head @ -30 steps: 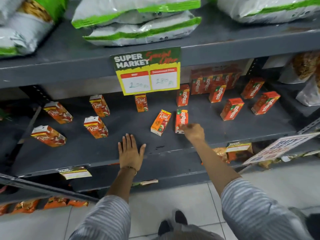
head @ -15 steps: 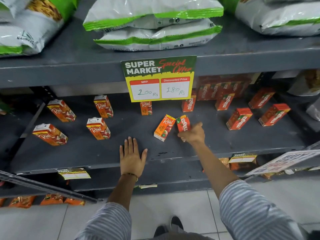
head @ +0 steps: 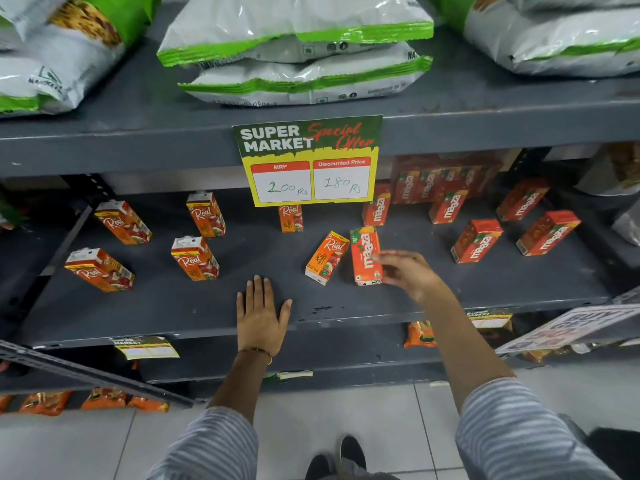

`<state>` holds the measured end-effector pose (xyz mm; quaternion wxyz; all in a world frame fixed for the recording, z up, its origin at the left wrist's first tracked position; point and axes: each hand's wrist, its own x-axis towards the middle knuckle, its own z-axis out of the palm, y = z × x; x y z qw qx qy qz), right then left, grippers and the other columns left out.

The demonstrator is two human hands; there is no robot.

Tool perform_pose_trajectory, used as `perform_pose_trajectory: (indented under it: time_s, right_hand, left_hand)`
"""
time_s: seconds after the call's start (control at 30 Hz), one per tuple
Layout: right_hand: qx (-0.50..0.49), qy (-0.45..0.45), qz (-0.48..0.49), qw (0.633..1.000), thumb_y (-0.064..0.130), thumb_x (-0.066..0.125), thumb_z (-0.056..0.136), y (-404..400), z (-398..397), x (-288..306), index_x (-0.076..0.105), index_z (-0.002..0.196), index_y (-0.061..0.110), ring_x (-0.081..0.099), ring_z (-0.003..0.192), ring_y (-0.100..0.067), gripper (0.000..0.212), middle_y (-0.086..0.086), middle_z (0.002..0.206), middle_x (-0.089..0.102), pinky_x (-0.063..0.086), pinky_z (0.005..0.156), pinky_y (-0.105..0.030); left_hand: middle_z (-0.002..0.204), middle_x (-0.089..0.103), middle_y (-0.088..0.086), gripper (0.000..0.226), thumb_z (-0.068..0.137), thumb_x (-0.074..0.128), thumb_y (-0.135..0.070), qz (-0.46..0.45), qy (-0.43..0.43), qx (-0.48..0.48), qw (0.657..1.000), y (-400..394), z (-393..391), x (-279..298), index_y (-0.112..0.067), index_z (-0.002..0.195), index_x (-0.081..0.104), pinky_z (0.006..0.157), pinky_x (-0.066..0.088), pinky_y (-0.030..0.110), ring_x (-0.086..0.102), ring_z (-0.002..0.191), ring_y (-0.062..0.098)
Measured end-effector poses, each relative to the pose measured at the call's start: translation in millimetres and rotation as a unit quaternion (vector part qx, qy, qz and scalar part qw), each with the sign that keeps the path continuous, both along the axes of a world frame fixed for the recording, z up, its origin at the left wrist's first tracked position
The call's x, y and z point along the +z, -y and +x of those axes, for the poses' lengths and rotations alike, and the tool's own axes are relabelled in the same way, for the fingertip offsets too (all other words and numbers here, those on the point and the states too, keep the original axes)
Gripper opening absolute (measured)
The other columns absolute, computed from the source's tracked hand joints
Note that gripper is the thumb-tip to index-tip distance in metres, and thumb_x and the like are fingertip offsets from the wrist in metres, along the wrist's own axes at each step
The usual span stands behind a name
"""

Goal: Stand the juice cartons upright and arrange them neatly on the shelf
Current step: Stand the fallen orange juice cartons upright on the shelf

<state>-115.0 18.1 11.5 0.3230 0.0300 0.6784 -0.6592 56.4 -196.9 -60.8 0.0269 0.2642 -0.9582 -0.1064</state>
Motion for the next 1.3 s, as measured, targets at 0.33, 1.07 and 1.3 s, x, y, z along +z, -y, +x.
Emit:
perform_pose_trajectory:
  time_s: [0.33, 1.07, 1.3]
  right_hand:
    - [0.211, -0.134, -0.191, 0.949, 0.015, 0.084, 0.054, -17.4, 10.5, 89.6, 0.056, 0.081, 0.013, 0.071, 0.07, -0.009, 0.039, 0.005, 0.077, 0.074, 0.057, 0.058, -0.021]
    - [-0.032, -0.18, 0.054, 0.982, -0.016, 0.064, 0.076, -37.5, -30.9, -10.3, 0.053, 0.117, -0.008, 0.056, 0.106, -0.025, 0.044, -0.015, 0.111, 0.059, 0.049, 0.09, -0.037]
    - [-0.083, -0.16, 0.045, 0.983, -0.017, 0.063, 0.075, -37.2, -33.8, -30.6, 0.051, 0.121, -0.004, 0.056, 0.107, -0.024, 0.049, -0.014, 0.114, 0.059, 0.055, 0.072, -0.014]
  left_hand:
    - [0.152, 0.026, 0.017, 0.106, 0.073, -0.025, -0.068, 0.001, 0.0, 0.005, 1.0, -0.5, -0.9, -1.5, -0.004, 0.143, 0.024, 0.118, 0.013, 0.046, 0.02, 0.142, 0.032]
    - [0.155, 0.019, 0.015, 0.093, 0.078, -0.012, -0.064, -0.008, 0.016, 0.0, 1.0, 2.1, -2.6, -4.9, -0.006, 0.144, 0.017, 0.119, 0.009, 0.045, 0.014, 0.144, 0.03]
    - [0.156, 0.016, 0.014, 0.101, 0.073, -0.024, -0.066, -0.02, 0.006, -0.007, 1.0, 2.4, -3.0, -4.7, -0.007, 0.145, 0.014, 0.118, 0.005, 0.044, 0.011, 0.145, 0.03]
